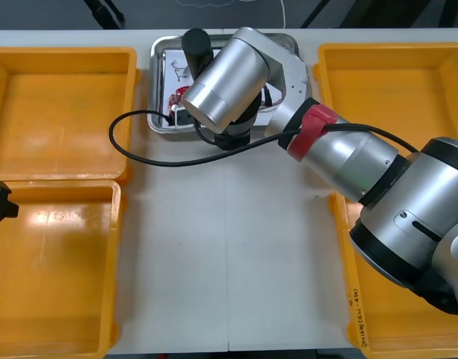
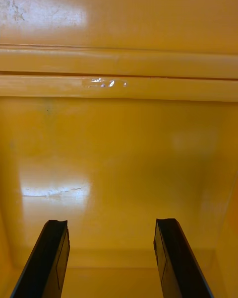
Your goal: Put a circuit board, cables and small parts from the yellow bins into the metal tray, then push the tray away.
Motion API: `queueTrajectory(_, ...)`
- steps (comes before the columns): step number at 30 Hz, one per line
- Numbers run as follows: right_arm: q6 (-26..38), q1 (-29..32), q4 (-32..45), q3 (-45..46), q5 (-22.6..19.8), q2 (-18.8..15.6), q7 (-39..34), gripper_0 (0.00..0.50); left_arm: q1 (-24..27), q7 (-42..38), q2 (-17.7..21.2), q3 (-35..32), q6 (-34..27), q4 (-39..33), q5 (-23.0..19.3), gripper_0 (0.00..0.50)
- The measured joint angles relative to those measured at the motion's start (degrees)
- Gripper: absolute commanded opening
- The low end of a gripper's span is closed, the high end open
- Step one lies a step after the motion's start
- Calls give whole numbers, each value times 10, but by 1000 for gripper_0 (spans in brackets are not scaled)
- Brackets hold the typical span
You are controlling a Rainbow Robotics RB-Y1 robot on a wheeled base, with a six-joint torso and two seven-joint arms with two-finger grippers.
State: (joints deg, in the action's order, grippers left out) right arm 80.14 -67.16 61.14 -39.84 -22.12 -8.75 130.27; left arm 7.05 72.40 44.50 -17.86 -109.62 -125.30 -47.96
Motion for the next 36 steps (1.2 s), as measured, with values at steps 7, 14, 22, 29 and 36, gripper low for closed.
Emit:
queueTrajectory(7, 71, 0, 50, 29, -34, -2, 18, 471, 0, 0, 0, 0, 0, 0, 0, 500)
queueTrajectory(14, 148, 0, 125, 56, -102, -17, -32, 470, 0, 0, 0, 0, 0, 0, 0, 500)
queueTrajectory(22, 207, 33, 242, 104, -163, -62, -158, 470, 0, 0, 0, 0, 0, 0, 0, 500)
queueTrajectory(29, 253, 87, 346, 115, -188, -121, -295, 470, 0, 0, 0, 0, 0, -1, 0, 500)
queueTrajectory(36, 283, 155, 447, 133, -200, -177, -408, 470, 0, 0, 0, 0, 0, -1, 0, 500)
